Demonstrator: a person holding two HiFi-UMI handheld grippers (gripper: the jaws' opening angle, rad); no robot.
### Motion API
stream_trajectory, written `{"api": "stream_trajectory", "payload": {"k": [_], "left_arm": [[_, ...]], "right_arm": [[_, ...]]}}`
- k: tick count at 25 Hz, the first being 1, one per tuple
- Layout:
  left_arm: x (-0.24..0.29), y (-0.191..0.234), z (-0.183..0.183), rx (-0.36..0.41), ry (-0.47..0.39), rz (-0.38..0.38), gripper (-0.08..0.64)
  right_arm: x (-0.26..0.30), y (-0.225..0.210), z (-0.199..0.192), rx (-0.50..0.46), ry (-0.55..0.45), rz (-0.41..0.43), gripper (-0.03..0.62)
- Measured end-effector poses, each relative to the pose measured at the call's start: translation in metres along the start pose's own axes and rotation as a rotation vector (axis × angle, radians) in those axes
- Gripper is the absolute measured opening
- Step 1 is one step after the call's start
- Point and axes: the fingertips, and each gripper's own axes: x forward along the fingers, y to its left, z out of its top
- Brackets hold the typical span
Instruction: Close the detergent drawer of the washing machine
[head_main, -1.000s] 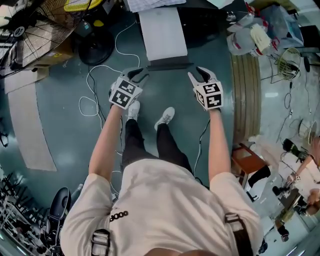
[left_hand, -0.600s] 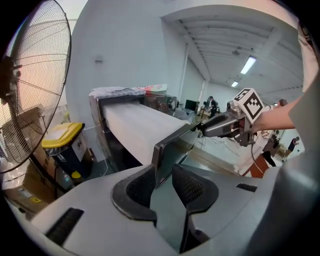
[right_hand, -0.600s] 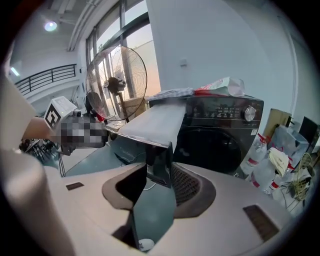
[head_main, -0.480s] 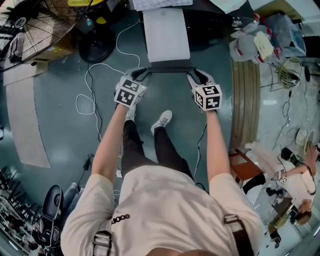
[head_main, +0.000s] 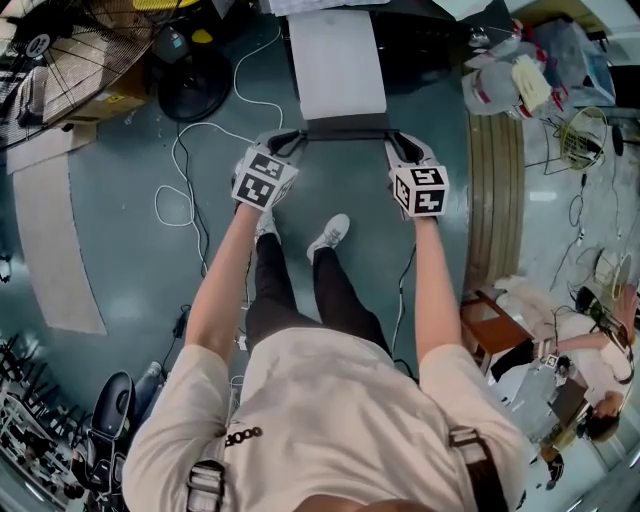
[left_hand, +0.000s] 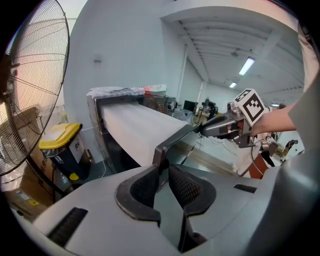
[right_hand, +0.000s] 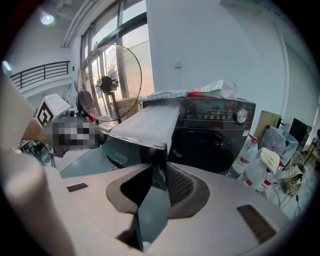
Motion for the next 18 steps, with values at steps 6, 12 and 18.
{"api": "stream_trajectory", "payload": {"k": [6, 12, 18], "left_arm": [[-0.001, 0.004, 0.007, 0.008, -0.015, 0.021, 0.071], [0.005, 0.022, 0.022, -0.029, -0.036, 0.04, 0.071], [0.013, 0.029, 0.033, -0.029, -0.037, 0.04, 0.072]], "right_arm": [[0.001, -0.003, 0.008, 0.03, -0.023, -0.013, 0.075], [0.012, -0.012, 0.028, 0.03, -0.035, -0.022, 0.075], [0.022, -0.022, 0.037, 0.033, -0.032, -0.024, 0.075]]}}
